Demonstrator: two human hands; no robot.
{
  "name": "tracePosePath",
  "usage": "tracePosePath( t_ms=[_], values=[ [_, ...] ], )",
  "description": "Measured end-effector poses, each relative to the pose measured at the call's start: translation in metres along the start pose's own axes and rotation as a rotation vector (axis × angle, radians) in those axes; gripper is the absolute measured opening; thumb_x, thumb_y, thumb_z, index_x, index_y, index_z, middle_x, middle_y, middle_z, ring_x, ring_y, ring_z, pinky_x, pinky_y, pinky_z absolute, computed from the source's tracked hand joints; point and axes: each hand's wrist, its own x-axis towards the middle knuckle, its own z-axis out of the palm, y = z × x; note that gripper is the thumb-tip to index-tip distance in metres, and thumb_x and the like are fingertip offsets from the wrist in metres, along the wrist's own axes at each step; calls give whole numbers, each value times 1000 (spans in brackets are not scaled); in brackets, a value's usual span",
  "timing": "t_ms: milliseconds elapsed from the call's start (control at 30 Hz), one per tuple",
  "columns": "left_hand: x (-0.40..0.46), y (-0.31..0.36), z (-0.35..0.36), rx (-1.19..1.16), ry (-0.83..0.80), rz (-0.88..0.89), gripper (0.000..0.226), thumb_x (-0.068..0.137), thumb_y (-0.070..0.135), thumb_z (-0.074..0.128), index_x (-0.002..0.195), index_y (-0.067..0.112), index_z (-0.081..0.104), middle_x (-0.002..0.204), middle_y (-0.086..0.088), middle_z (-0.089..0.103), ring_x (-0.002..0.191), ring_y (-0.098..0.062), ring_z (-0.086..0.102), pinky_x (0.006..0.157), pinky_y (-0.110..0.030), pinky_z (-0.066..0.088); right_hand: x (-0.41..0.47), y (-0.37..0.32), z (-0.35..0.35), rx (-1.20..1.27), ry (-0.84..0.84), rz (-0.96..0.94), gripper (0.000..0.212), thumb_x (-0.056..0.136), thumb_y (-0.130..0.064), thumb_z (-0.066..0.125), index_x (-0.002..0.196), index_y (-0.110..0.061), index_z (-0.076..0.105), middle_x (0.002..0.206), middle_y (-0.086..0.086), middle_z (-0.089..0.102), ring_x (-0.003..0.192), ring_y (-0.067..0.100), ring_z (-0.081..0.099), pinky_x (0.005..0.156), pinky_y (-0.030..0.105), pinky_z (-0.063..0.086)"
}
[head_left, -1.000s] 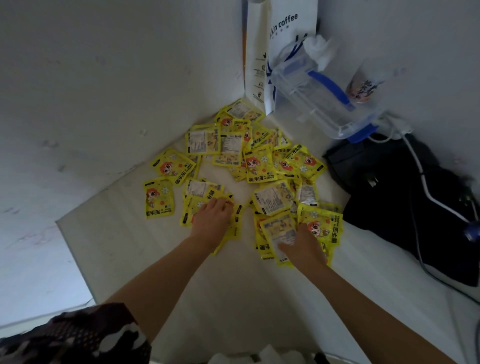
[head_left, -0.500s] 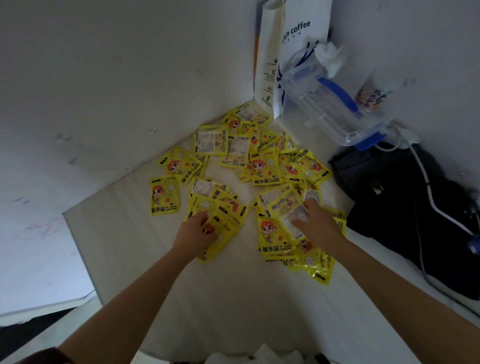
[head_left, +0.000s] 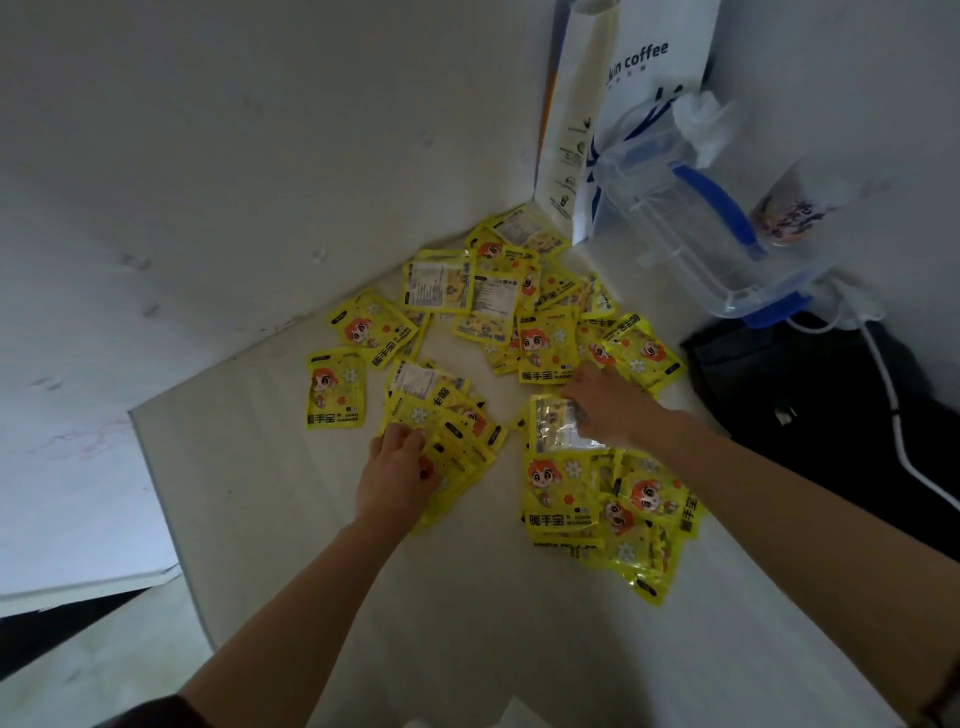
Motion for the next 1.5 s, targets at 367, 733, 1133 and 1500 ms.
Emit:
tracePosePath(
  t_ms=[367,733,1133,1500],
  values=[
    [7,12,5,-184,-47,-170,53,80,18,73,128,8,53,127,-15,44,112,-34,51,94,-38,42,16,2,0,-52,-17,-74,47,93,-17,49,138,-26,38,134,7,42,121,33,39,95,44,39],
    [1,14,-2,-322,-83,-257,54,77,18,74,125,13,50,102,-4,60,99,-29,57,80,-35,50,0,0,-11,1,-16,-85,33,84,-15,62,116,-16,53,109,5,58,101,24,58,82,41,51],
    [22,-1,-57,5,-310,38,30,77,16,75,107,12,72,94,-8,70,83,-19,62,70,-28,48,-50,1,-7,476,181,159,20,88,-32,64,95,-18,51,94,-3,59,89,20,58,70,34,47],
    [53,5,-58,451,-215,295,37,83,24,65,118,15,61,123,-6,49,118,-24,45,86,-38,50,-84,-47,63,973,103,523,20,83,-26,72,97,-14,63,94,2,66,85,19,61,67,29,48]
  ],
)
